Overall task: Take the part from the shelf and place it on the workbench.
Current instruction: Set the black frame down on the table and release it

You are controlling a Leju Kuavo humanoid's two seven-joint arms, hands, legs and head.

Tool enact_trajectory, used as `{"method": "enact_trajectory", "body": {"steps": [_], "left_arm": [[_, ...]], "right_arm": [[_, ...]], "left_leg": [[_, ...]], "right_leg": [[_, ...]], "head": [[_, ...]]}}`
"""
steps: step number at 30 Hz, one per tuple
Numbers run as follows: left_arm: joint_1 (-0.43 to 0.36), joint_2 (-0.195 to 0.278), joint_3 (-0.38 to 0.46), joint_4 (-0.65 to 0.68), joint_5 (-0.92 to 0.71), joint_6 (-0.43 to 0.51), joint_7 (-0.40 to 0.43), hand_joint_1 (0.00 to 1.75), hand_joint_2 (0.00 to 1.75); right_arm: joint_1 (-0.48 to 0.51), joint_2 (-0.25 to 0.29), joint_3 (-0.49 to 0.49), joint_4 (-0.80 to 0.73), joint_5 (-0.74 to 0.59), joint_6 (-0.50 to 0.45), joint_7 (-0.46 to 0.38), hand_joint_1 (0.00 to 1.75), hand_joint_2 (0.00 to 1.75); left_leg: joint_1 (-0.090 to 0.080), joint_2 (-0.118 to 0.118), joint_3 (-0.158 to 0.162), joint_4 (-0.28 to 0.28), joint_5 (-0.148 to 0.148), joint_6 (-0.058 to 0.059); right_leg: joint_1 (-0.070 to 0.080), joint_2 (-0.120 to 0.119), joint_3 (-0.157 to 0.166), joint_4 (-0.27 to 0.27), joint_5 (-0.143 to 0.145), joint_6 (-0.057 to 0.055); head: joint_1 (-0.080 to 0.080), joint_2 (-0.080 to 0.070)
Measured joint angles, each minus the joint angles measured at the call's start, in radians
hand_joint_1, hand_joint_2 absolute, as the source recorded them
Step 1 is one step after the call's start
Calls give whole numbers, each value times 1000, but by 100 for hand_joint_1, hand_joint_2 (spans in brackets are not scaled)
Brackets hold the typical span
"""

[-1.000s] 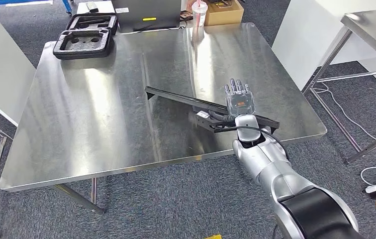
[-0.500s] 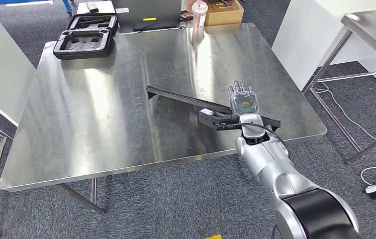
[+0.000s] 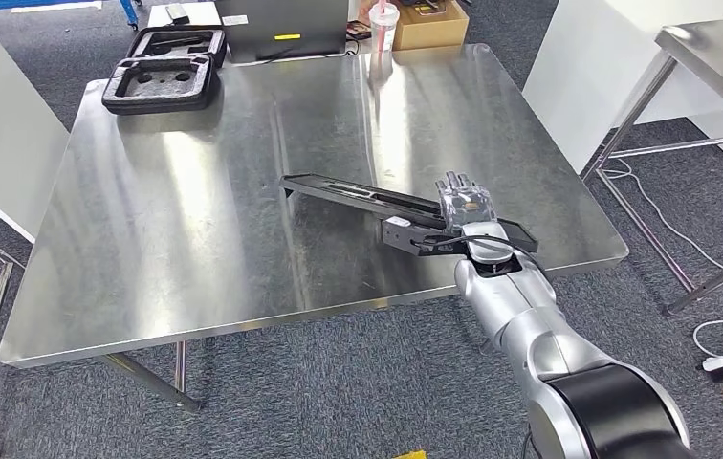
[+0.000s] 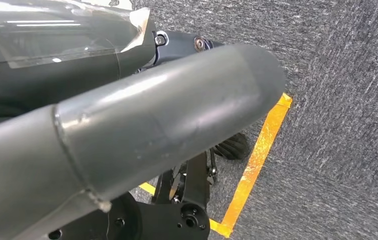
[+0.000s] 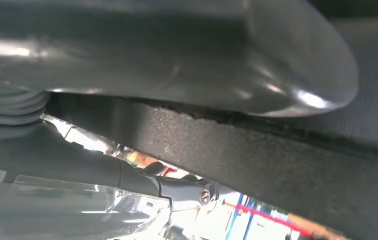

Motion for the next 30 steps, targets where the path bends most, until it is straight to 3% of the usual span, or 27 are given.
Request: {"method": "enact_trajectory", "body": {"steps": [4, 7, 23, 30], "left_arm": [[-1, 5, 4, 0, -12, 0, 14, 0, 0], [-2, 6, 7, 0, -13, 0, 17, 0, 0], [-6, 4, 20, 0, -9, 0, 16, 0, 0], [-7, 1, 32, 0, -10, -3, 11, 0, 0]], "right_arm": [[1, 0, -17, 15, -2, 121, -48, 0, 0], [3, 0, -20, 24, -2, 149, -61, 0, 0], [0, 5, -25, 35, 1, 157, -65, 0, 0], [-3, 4, -26, 35, 17, 83, -50, 0, 0]], "left_leg": [[0, 0, 0, 0, 0, 0], [0, 0, 0, 0, 0, 0], [0, 0, 0, 0, 0, 0], [0, 0, 0, 0, 0, 0]], "right_leg": [[0, 0, 0, 0, 0, 0], [0, 0, 0, 0, 0, 0], [0, 0, 0, 0, 0, 0], [0, 0, 0, 0, 0, 0]], "head": [[0, 0], [0, 0], [0, 0], [0, 0]]}}
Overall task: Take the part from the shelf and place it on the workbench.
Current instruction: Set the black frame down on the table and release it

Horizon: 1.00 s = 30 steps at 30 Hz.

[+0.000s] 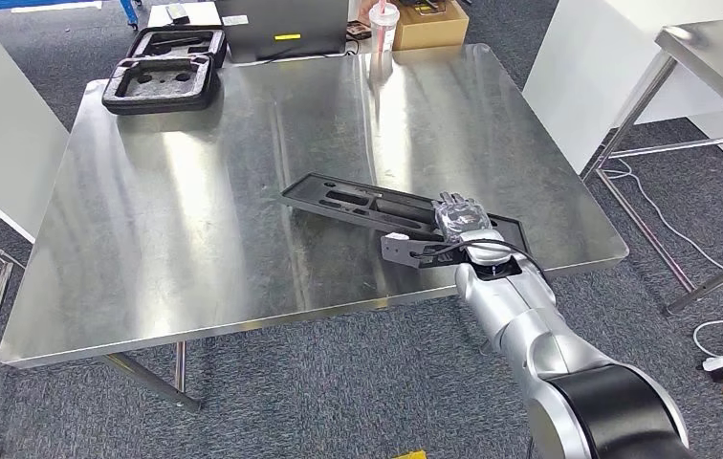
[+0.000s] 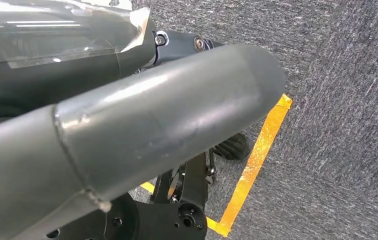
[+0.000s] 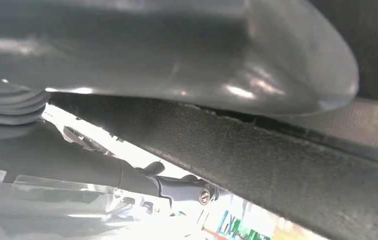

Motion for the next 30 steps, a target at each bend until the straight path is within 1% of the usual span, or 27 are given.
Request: {"method": "enact_trajectory", "body": {"steps": [5, 7, 11, 18, 20, 24, 28, 30], "left_arm": [[0, -1, 2, 0, -5, -13, -1, 0, 0], [0, -2, 3, 0, -7, -16, -5, 0, 0], [0, -4, 9, 0, -11, -18, -19, 0, 0], [1, -6, 18, 0, -22, -25, -29, 0, 0], [1, -6, 18, 0, -30, -30, -32, 0, 0], [1, -6, 19, 0, -41, -35, -34, 0, 0], [1, -6, 20, 0, -48, -36, -36, 0, 0], [1, -6, 23, 0, -52, -36, -37, 0, 0]], "right_arm": [[-4, -6, -8, -1, -3, -16, -4, 0, 0], [-5, -9, -12, -5, -9, -54, -10, 0, 0], [-12, -15, -24, -39, -30, -164, -33, 0, 0], [-26, -22, -42, -131, -49, -247, -49, 0, 0], [-23, -27, -43, -169, -49, -261, -45, 0, 0], [-14, -39, -43, -228, -49, -256, -39, 0, 0], [-5, -48, -42, -252, -50, -257, -39, 0, 0], [2, -52, -42, -256, -59, -275, -39, 0, 0]], "left_leg": [[0, 0, 0, 0, 0, 0], [0, 0, 0, 0, 0, 0], [0, 0, 0, 0, 0, 0], [0, 0, 0, 0, 0, 0], [0, 0, 0, 0, 0, 0], [0, 0, 0, 0, 0, 0], [0, 0, 0, 0, 0, 0], [0, 0, 0, 0, 0, 0]], "right_leg": [[0, 0, 0, 0, 0, 0], [0, 0, 0, 0, 0, 0], [0, 0, 0, 0, 0, 0], [0, 0, 0, 0, 0, 0], [0, 0, 0, 0, 0, 0], [0, 0, 0, 0, 0, 0], [0, 0, 0, 0, 0, 0], [0, 0, 0, 0, 0, 0]], "head": [[0, 0], [0, 0], [0, 0], [0, 0], [0, 0], [0, 0], [0, 0], [0, 0]]}}
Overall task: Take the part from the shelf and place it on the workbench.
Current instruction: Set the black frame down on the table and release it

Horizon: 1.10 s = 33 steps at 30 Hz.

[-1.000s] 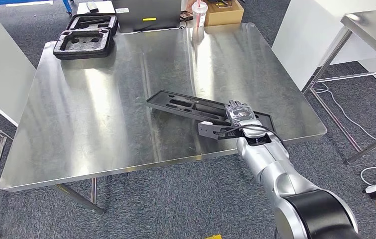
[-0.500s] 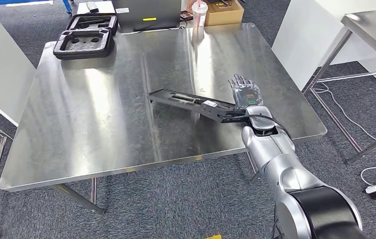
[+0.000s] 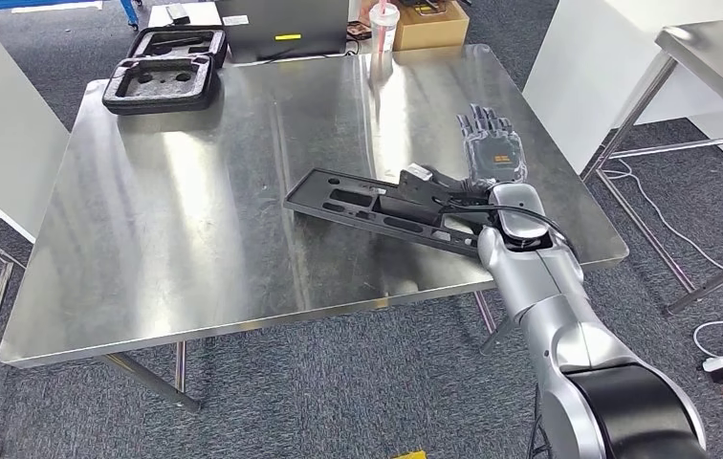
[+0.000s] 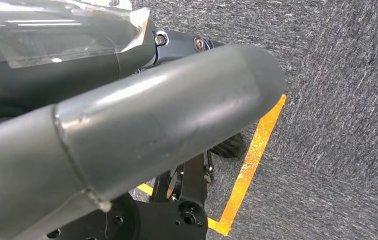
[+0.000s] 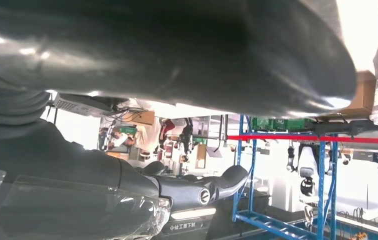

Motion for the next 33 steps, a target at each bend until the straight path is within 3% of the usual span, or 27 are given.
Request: {"method": "enact_trajectory", "body": {"steps": [6, 16, 19, 20, 22, 25, 28, 30, 33], "left_arm": [[2, -1, 18, 0, -1, 16, -31, 0, 0], [2, -3, 27, 0, -1, 21, -36, 0, 0], [2, -8, 39, 0, 4, 47, -78, 0, 0], [2, -11, 45, 0, 6, 61, -97, 0, 0], [2, -13, 54, 0, 6, 80, -117, 0, 0], [2, -15, 68, 0, 10, 93, -129, 0, 0], [1, -16, 84, 0, 18, 122, -121, 0, 0], [-2, -20, 95, 0, 27, 151, -110, 0, 0], [-8, -28, 116, 0, 51, 184, -97, 0, 0]], "right_arm": [[119, -2, -38, -179, -167, -178, -65, 0, 0], [189, -3, -64, -320, -192, -180, -74, 0, 0], [307, 13, -93, -515, -491, -215, -256, 0, 0], [372, 24, -100, -601, -637, -220, -341, 0, 0], [497, 46, -98, -754, -807, -190, -437, 0, 0], [686, 74, -75, -964, -957, -118, -528, 0, 0], [813, 92, -39, -1087, -1044, -47, -572, 0, 0], [872, 103, -22, -1135, -1081, -19, -585, 0, 0], [935, 113, -16, -1165, -1109, 14, -586, 0, 0]], "left_leg": [[0, -1, 0, 0, 0, 0], [0, 0, 0, 0, -1, -1], [0, -2, 1, 0, -1, 0], [0, -3, 1, 0, -1, -1], [0, -5, 1, 0, -3, -2], [-1, -6, 1, 1, -8, -1], [1, -5, 9, -6, -8, 13], [8, -2, 24, -27, 3, 25], [10, 0, 29, -38, 13, 31]], "right_leg": [[0, 0, 0, 0, 0, 0], [0, 0, 0, 0, -2, 2], [0, -3, 1, 0, -3, 3], [0, -5, 2, 0, -3, 3], [0, -6, 3, 0, -5, 5], [-1, -6, 4, -2, -7, 8], [-10, -5, 11, -9, -5, 15], [-8, -3, 3, 22, -29, 13], [-9, 2, -71, 203, -125, -3]], "head": [[0, 0], [0, 0], [0, 0], [0, 0], [0, 0], [0, 0], [-1, 0], [0, 0], [4, 0]]}}
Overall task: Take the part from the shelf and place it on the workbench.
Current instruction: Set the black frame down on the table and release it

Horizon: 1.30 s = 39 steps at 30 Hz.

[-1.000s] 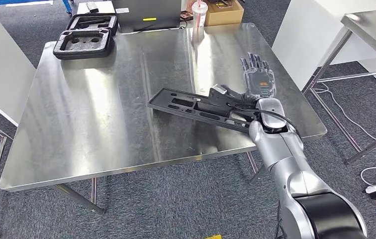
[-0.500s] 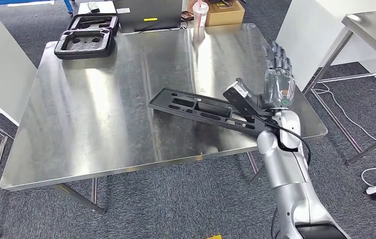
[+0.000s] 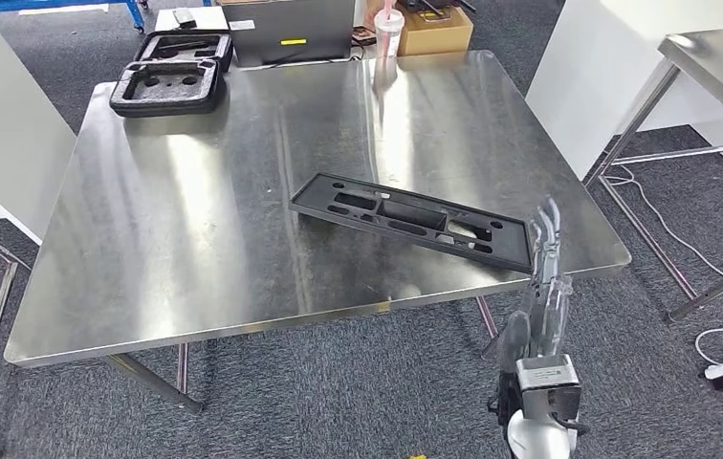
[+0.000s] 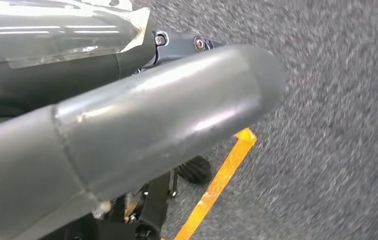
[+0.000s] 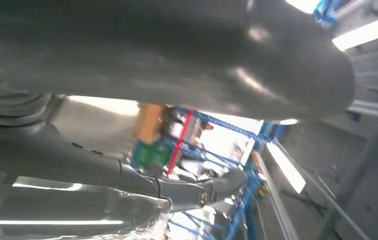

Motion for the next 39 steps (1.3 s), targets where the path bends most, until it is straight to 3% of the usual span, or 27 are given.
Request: {"method": "enact_trajectory", "body": {"steps": [1, 2, 3, 5, 6, 8, 12, 13, 15, 17, 18, 19, 20, 22, 24, 27, 28, 30, 32, 33, 34, 35, 37, 39], "left_arm": [[-1, -3, 8, 0, 10, 10, 3, 0, 0], [-1, -7, 17, 0, 21, 21, 5, 0, 0], [-2, -13, 26, 0, 33, 32, 7, 0, 0], [-3, -23, 44, 0, 50, 50, 9, 0, 0], [-4, -28, 51, -1, 56, 56, 10, 0, 0], [-6, -34, 63, -3, 66, 66, 11, 0, 0], [-7, -43, 84, -4, 86, 84, 12, 0, 0], [-7, -46, 91, -4, 93, 91, 12, 0, 0], [-8, -53, 105, -4, 105, 103, 12, 0, 0], [-9, -59, 117, -4, 113, 109, 11, 0, 0], [-10, -61, 121, -4, 114, 109, 11, 0, 0], [-10, -63, 124, -4, 114, 108, 12, 0, 0], [-10, -64, 127, -5, 114, 105, 12, 0, 0], [-12, -64, 128, -6, 113, 94, 12, 0, 0], [-15, -65, 128, -7, 109, 84, 13, 0, 0], [-17, -66, 128, -9, 100, 72, 16, 0, 0], [-17, -66, 128, -10, 97, 67, 16, 0, 0], [-18, -66, 126, -12, 86, 54, 18, 0, 0], [-18, -66, 124, -14, 76, 41, 23, 0, 0], [-17, -66, 123, -15, 73, 37, 26, 0, 0], [-17, -66, 121, -15, 68, 35, 30, 0, 0], [-17, -66, 119, -15, 63, 33, 34, 0, 0], [-17, -65, 113, -15, 47, 33, 46, 0, 0], [-18, -63, 104, -16, 32, 34, 58, 0, 0]], "right_arm": [[15, 2, -1, -2, -8, 14, 2, 0, 0], [28, 5, -2, -2, -16, 29, 5, 0, 0], [38, 8, -5, -1, -23, 44, 8, 0, 0], [48, 17, -10, -1, -31, 69, 12, 0, 0], [50, 22, -12, 0, -33, 78, 13, 0, 0], [53, 30, -15, 3, -34, 97, 16, 0, 0], [53, 46, -19, 24, -17, 126, 30, 0, 0], [51, 52, -19, 37, -2, 129, 36, 0, 0], [45, 63, -16, 69, 38, 131, 45, 0, 0], [39, 70, -9, 101, 73, 130, 50, 0, 0], [36, 72, -6, 115, 83, 129, 52, 0, 0], [31, 74, -5, 128, 87, 129, 54, 0, 0], [26, 76, -5, 139, 90, 129, 56, 0, 0], [17, 80, -5, 154, 91, 129, 61, 0, 0], [10, 82, -6, 164, 90, 128, 65, 0, 0], [7, 83, -8, 180, 90, 123, 66, 0, 0], [7, 82, -9, 186, 89, 119, 66, 0, 0], [7, 76, -13, 203, 89, 103, 69, 0, 0], [7, 70, -26, 239, 92, 83, 83, 0, 0], [6, 67, -35, 264, 94, 73, 95, 0, 0], [3, 64, -46, 298, 95, 66, 110, 0, 0], [-5, 62, -57, 341, 94, 62, 127, 0, 0], [-36, 59, -89, 466, 86, 55, 161, 0, 0], [-79, 56, -136, 624, 56, 46, 174, 0, 0]], "left_leg": [[0, 0, -3, 0, 2, -2], [0, 0, -6, 1, 5, -5], [1, 0, -10, 2, 9, -10], [4, 0, -21, 12, 15, -20], [3, -1, -27, 20, 15, -28], [0, -2, -32, 31, 16, -42], [8, -1, -38, 36, 17, -58], [11, 0, -45, 51, -1, -62], [16, 2, -82, 152, -88, -71], [16, 3, -120, 288, -173, -76], [16, 3, -120, 321, -190, -76], [16, 3, -97, 312, -187, -74], [16, 3, -56, 267, -170, -70], [15, 3, 51, 119, -132, -60], [8, 3, 104, 33, -114, -52], [-1, 4, 95, 23, -96, -36], [-1, 6, 88, 19, -86, -29], [0, 9, 67, 11, -63, -15], [-3, 10, 40, 12, -45, -7], [-5, 10, 28, 12, -35, -6], [-7, 10, 16, 13, -24, -6], [-9, 10, 4, 14, -13, -6], [-12, 9, -17, 16, 7, -11], [-15, 9, -31, 18, 26, -18]], "right_leg": [[-2, 0, -22, 55, -23, 1], [-4, 0, -25, 76, -31, 6], [-7, 0, -8, 57, -24, 15], [-17, 0, 75, -77, 16, 35], [-18, 1, 109, -140, 36, 39], [-16, 1, 136, -195, 57, 32], [-15, -1, 124, -187, 75, 4], [-15, -3, 120, -187, 82, -5], [-14, -6, 105, -186, 98, -20], [-10, -8, 86, -185, 114, -24], [-8, -10, 77, -184, 121, -24], [-6, -11, 70, -184, 126, -22], [-5, -12, 64, -184, 131, -20], [-5, -13, 59, -184, 140, -13], [-3, -15, 57, -185, 149, -3], [0, -17, 53, -189, 163, 18], [0, -15, 45, -181, 155, 23], [3, -10, 12, -109, 92, 14], [3, -7, -27, 22, 5, 0], [3, -6, -33, 72, -17, 1], [3, -5, -25, 94, -19, 7], [3, -4, 1, 79, -3, 16], [4, -3, 99, -46, 36, 26], [9, -2, 184, -186, 43, 18]], "head": [[1, 0], [2, 0], [3, 0], [4, 0], [5, 0], [4, 0], [0, 0], [-1, 0], [-4, 0], [-7, 0], [-7, 0], [-7, 0], [-7, 0], [-7, 0], [-6, 0], [-4, 0], [-4, 0], [2, 0], [6, 0], [8, 0], [8, 0], [10, 0], [10, 0], [9, 0]]}}
